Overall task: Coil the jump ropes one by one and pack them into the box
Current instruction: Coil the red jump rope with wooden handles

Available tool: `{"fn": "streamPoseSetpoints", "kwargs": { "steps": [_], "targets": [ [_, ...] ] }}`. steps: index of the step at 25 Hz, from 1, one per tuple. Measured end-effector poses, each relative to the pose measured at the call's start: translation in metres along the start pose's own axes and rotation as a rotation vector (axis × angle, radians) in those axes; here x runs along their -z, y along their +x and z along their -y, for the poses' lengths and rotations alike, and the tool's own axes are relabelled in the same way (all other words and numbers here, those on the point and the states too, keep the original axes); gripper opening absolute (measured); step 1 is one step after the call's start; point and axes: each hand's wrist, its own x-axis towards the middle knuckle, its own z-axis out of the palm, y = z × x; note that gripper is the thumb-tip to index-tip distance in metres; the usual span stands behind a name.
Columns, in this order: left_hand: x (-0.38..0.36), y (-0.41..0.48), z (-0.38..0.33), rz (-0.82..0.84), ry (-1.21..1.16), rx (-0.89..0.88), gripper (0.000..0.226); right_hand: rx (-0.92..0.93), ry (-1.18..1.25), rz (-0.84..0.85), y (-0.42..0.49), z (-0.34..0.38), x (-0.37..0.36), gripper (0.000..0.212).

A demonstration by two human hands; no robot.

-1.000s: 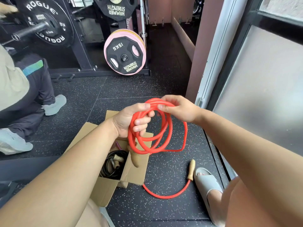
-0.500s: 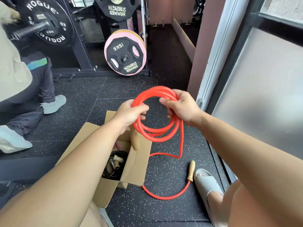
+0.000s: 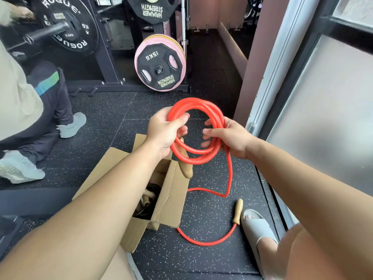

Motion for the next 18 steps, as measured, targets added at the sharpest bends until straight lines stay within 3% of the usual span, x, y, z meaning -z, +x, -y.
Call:
{"fn": "streamPoseSetpoints", "kwargs": {
  "steps": [4, 9, 13, 15, 18],
  "targets": [
    [0.006, 0.001, -0.01, -0.087, -0.076, -0.032, 0.036, -0.007, -0.056, 0.091, -0.008, -0.002, -0.006, 0.047],
    [0.0, 0.006, -0.007, -0.083, 0.218, -0.233, 0.039, 0.138, -0.012, -0.122, -0.003, -0.015, -0.011, 0.04],
    [0.011, 0.016, 0.004, -0.12, 0.528, -0.03, 0.036, 0.218, 0.041, -0.164, 0.002, -0.01, -0.008, 0.028],
    [0.015, 0.019, 0.014, -0.108, 0.522, 0.033, 0.038, 0.224, 0.016, -0.175, 0.0, -0.009, -0.01, 0.027],
    [0.012, 0.016, 0.014, -0.032, 0.435, -0.035, 0.038, 0.15, 0.051, -0.191, 0.001, -0.009, -0.006, 0.027]
  ]
}}
